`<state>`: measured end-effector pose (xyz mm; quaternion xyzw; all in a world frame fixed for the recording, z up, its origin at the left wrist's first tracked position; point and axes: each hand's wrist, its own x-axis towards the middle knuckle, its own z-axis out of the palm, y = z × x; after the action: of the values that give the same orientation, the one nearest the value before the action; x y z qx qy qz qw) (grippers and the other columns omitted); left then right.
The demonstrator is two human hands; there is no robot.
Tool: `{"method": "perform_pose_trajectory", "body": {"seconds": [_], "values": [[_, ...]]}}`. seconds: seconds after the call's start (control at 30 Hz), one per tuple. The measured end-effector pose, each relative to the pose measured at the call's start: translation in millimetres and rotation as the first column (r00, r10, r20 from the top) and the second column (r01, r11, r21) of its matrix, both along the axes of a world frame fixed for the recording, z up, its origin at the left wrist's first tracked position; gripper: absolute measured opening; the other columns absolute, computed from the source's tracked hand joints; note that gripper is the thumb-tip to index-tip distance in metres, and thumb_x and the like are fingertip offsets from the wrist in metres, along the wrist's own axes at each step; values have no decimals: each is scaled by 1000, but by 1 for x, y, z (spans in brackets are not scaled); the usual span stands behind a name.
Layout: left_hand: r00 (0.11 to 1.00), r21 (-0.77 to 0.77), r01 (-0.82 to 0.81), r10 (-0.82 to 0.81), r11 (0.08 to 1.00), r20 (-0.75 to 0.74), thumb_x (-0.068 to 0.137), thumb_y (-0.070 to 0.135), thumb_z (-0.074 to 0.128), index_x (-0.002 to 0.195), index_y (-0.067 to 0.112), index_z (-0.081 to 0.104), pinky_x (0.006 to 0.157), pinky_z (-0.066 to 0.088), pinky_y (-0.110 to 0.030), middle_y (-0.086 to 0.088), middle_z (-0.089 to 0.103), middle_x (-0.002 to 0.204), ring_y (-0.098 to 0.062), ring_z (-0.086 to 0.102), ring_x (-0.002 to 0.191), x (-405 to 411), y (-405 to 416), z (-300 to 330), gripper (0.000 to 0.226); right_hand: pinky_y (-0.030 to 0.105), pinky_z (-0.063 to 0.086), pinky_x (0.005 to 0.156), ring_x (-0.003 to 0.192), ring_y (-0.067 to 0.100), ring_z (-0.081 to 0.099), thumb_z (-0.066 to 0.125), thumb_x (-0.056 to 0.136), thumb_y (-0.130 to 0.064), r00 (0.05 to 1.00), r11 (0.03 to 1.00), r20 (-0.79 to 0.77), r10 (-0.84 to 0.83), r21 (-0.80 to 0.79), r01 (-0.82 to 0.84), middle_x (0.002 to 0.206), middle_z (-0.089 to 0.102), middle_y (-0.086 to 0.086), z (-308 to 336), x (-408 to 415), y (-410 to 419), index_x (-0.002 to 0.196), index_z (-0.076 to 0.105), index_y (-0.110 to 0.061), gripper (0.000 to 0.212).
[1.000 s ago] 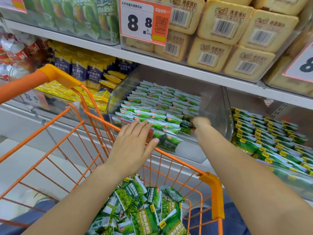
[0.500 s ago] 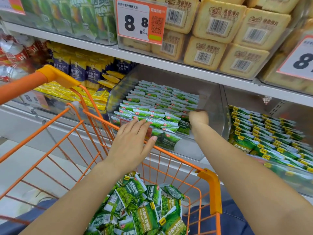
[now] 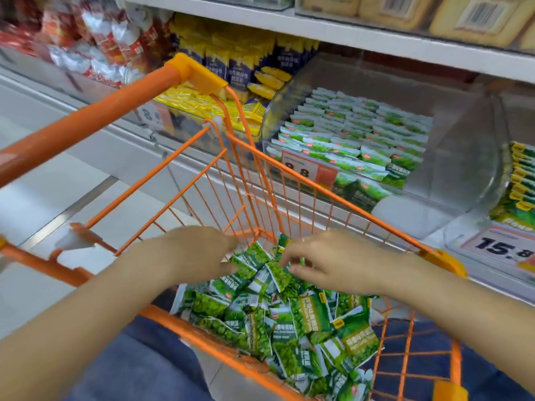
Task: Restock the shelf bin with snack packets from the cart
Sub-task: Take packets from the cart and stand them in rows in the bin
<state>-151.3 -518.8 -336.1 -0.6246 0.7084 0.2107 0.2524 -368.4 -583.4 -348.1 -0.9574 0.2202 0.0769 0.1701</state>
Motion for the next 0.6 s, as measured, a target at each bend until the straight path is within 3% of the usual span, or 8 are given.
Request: {"method": "perform_pose_trajectory", "body": {"seconds": [0.07,0.13,0.27,0.4,0.5,0.53,0.6], "values": [[987,33,-7,2,999,160,101,46,37,147,20,30,95,45,-36,-8,53,134,-27,53,119,14,10,-12,54,34,48,84,103,19,59,43,100,-36,991,998,-118,60,28,-57,115,65,-1,-20,24,14,123,58,-24,29],[979,-41,-7,15,999,203,102,41,35,146,18,31,91,44,-36,-10,55,131,-29,54,117,17,13,-22,49,38,51,81,101,26,61,43,99,-38,986,996,-135,94,15,-92,109,66,6,-40,49,29,120,59,-18,33],[989,-60,-140,137,988,-63,102,36,38,144,22,35,95,45,-35,-9,53,136,-26,52,121,8,9,-30,44,36,46,75,102,34,58,44,99,-39,985,997,-157,70,27,-66,113,61,17,-68,95,50,120,57,-9,40],[987,-96,-143,135,985,-85,102,35,38,142,20,38,93,46,-36,-11,56,133,-28,53,118,11,9,-29,43,36,44,76,106,36,55,47,99,-31,986,1000,-168,-8,29,13,118,57,20,-77,115,60,122,56,-9,33],[983,-254,-157,127,954,-129,103,33,34,134,17,47,86,48,-38,-10,63,120,-28,58,109,11,10,-24,37,34,46,76,99,31,57,51,97,-26,987,981,-106,-123,136,137,101,61,12,-64,105,50,103,60,-14,16],[975,-328,-179,122,928,-188,103,35,32,133,17,47,83,49,-38,-9,65,113,-28,59,104,10,10,-22,37,31,44,72,92,28,57,53,96,-26,983,966,-51,-174,187,180,92,59,7,-56,98,44,93,57,-17,10],[928,-426,-273,119,863,-353,103,44,27,137,21,42,78,48,-37,0,67,97,-24,60,97,8,10,-15,44,27,44,67,79,20,59,59,93,-23,932,878,55,-358,361,316,78,57,-3,-39,77,29,80,50,-20,16]]}}
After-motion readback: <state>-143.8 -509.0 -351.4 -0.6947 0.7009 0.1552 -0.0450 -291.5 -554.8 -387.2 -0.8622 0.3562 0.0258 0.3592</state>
